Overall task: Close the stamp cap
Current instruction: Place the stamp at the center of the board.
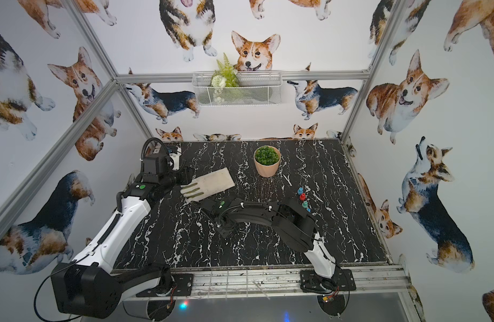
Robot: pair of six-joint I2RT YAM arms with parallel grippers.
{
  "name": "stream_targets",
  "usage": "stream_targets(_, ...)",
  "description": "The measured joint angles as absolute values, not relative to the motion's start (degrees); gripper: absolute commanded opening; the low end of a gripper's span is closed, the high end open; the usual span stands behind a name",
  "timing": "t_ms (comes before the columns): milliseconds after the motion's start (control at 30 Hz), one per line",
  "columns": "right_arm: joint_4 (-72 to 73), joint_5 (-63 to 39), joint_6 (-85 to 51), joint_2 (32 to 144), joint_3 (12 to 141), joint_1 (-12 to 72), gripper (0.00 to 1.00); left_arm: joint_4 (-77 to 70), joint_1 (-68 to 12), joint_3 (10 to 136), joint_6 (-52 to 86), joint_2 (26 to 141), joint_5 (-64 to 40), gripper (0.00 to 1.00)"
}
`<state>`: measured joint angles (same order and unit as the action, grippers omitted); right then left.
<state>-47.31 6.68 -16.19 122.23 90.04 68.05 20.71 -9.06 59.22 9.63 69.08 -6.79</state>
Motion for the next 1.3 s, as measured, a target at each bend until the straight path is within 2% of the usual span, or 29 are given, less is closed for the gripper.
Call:
stream_targets(333, -44.3, -4.9, -18.0, 118.5, 86.4, 61.5, 0.0, 20.5, -9.1, 58.6, 9.6, 68.4, -6.5, 0.52)
stream_targets(800, -50.5, 2.0, -27.0, 102.3, 71.6, 51.9, 0.0, 20.0, -9.1, 58.1, 9.6, 68.2, -6.6, 0.52)
stream_targets(1133, -48.1, 5.9, -34.0, 82.3, 50.1, 37.3, 0.0, 18.7, -9.1, 58.1, 9.9, 69.3, -7.2, 0.52)
stream_targets(1300, -45.0, 5.7, -35.0, 77.3, 42.7, 30.5, 0.02, 18.7, -9.1, 58.1, 9.9, 69.5, -7.2, 0.52)
